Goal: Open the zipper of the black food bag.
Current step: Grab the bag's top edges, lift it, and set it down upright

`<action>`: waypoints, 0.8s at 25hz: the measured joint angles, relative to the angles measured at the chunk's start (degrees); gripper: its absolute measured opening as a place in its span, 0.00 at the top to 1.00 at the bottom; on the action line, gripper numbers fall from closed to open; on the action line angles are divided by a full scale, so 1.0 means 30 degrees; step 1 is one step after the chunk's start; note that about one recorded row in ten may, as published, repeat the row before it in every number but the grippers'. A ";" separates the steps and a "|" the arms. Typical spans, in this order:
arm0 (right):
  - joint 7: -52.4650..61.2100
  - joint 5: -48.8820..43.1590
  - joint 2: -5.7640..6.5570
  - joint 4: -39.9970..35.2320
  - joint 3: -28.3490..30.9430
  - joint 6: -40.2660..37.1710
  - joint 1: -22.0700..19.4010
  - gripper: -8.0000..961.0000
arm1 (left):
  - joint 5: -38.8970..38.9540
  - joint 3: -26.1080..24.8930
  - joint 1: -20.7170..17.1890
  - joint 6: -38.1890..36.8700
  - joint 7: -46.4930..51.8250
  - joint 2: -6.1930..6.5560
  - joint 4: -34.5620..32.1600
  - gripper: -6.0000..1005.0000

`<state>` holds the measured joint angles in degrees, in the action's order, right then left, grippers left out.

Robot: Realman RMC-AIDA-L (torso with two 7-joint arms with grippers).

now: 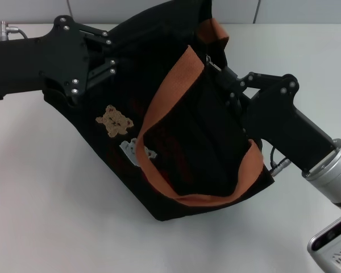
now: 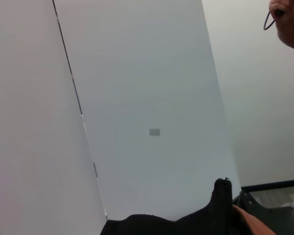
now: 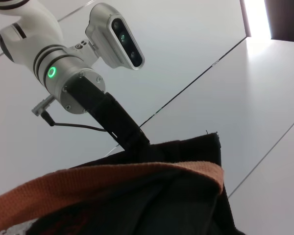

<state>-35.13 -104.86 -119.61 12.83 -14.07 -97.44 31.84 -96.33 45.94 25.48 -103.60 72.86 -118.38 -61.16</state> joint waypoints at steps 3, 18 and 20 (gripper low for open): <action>0.0007 0.0000 0.0001 -0.0024 -0.0001 0.0002 -0.0098 0.99 | 0.0000 -0.0229 -0.0001 0.0042 0.0000 -0.0024 0.0020 0.89; 0.0031 -0.0023 0.0012 -0.0178 0.0071 0.0118 -0.0713 0.99 | 0.0133 -0.1764 0.0020 0.0408 -0.0689 0.0057 0.1246 0.89; 0.0048 0.0065 -0.0017 -0.0116 0.0180 0.0259 -0.0665 0.98 | 0.0147 -0.1707 0.0014 0.0386 -0.0696 0.0055 0.1251 0.89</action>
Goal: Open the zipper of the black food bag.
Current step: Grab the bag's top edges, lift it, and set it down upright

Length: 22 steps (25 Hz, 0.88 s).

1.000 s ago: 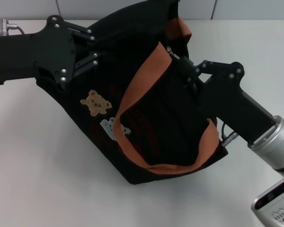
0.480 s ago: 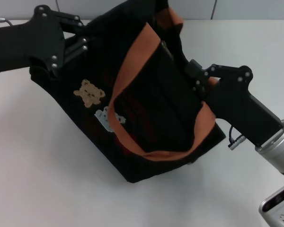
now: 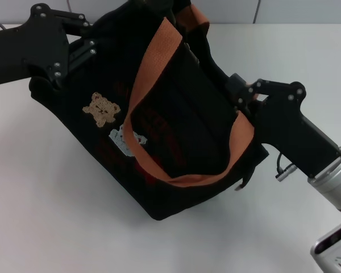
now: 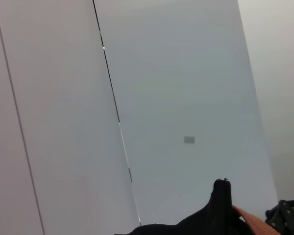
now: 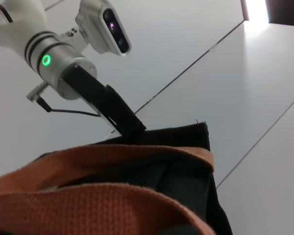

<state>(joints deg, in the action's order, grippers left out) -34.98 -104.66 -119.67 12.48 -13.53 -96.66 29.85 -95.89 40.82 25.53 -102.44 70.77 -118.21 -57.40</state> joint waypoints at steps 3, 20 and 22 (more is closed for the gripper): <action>0.0022 0.0064 -0.0018 0.0054 0.0052 0.0169 0.0233 0.94 | 0.0011 0.0060 -0.0006 -0.0013 -0.0004 -0.0016 0.0004 0.89; -0.0263 0.0074 -0.0042 -0.0081 0.0321 0.3252 0.1777 0.71 | 0.0146 0.0096 0.0079 -0.0863 -0.0036 -0.0088 0.0005 0.89; -0.0269 0.0024 -0.0041 -0.0087 0.0276 0.3638 0.2045 0.71 | 0.0193 0.0107 0.0162 -0.1039 -0.0037 -0.0097 0.0004 0.89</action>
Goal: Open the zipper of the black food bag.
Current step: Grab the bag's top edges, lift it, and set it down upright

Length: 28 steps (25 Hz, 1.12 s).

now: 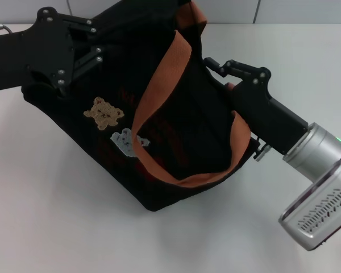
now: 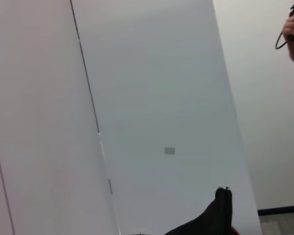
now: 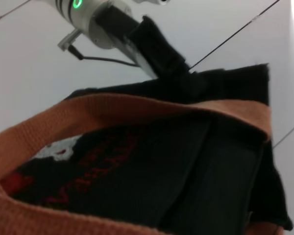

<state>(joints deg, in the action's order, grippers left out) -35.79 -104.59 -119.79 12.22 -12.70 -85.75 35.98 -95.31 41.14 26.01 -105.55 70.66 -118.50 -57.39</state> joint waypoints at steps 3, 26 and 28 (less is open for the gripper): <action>-0.0004 -0.0021 0.0000 -0.0001 -0.0043 0.0191 0.0170 0.71 | 0.0007 0.0016 0.0084 -0.0075 -0.0031 -0.0015 0.0053 0.89; -0.0443 -0.0173 -0.0002 0.0016 -0.0189 0.1363 0.0948 0.71 | -0.0077 0.0206 0.0445 0.0095 -0.0498 0.0052 0.1003 0.89; -0.0758 -0.0227 -0.0003 0.0080 -0.0166 0.1528 0.0945 0.71 | -0.0077 0.0210 0.0477 0.0093 -0.0498 0.0053 0.1003 0.89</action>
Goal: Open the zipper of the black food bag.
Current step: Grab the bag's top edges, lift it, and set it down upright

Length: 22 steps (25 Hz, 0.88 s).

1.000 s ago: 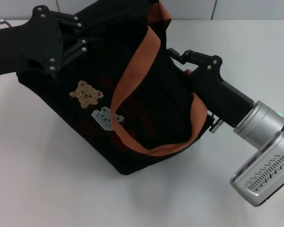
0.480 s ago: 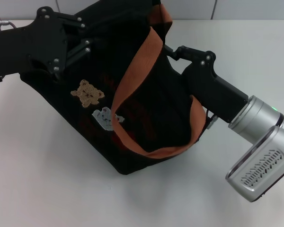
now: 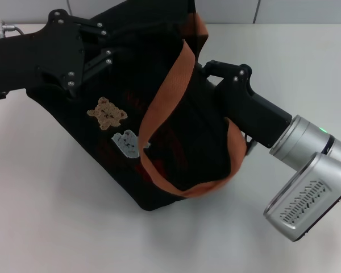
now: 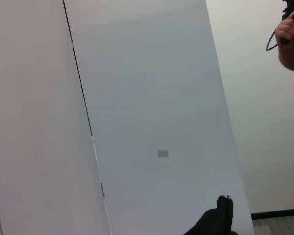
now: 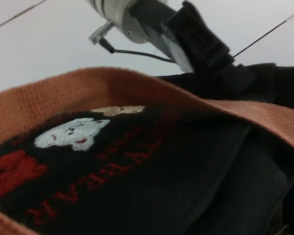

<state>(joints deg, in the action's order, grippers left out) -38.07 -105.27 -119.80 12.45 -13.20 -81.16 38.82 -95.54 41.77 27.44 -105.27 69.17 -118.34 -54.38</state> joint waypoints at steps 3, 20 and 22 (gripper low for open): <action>-0.0235 -0.0077 -0.0018 0.0097 0.0118 0.0278 0.0071 0.71 | -0.0002 0.0015 0.0094 0.0001 0.0000 -0.0017 -0.0001 0.89; -0.0141 -0.0102 -0.0028 0.0386 0.0055 -0.1147 0.0106 0.72 | -0.0030 -0.0008 0.0168 0.0032 -0.0210 -0.0014 0.0445 0.89; -0.0095 -0.0102 -0.0029 0.0390 0.0132 -0.1374 0.0061 0.72 | -0.0037 0.0004 0.0169 0.0038 -0.0230 -0.0017 0.0481 0.89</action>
<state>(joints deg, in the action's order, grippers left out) -38.35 -105.58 -119.89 13.62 -12.80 -85.28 39.00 -95.65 41.78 27.95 -105.16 68.48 -118.39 -52.94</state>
